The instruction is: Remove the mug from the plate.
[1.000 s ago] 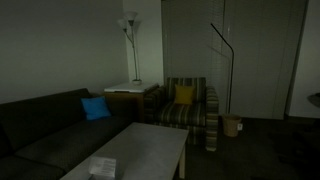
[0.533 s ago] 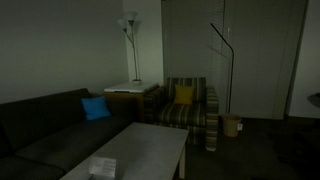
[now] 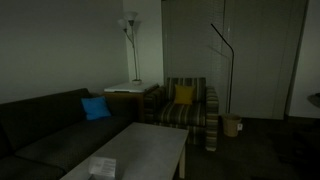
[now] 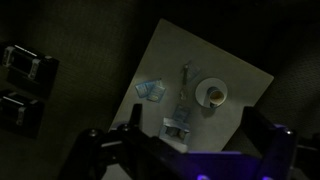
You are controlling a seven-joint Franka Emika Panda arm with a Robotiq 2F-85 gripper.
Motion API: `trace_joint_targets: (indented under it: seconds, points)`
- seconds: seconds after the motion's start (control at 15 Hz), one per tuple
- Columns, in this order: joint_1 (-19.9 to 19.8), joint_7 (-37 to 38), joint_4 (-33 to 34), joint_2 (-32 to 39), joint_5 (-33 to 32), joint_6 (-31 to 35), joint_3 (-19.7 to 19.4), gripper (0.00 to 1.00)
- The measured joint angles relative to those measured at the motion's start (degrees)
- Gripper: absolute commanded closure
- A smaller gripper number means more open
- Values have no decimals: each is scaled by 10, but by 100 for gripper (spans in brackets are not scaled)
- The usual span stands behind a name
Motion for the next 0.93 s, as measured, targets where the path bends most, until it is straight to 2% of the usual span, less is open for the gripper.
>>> trace_joint_targets:
  seconds: [0.93]
  points:
    - [13, -51, 142, 228, 0, -3, 51, 0]
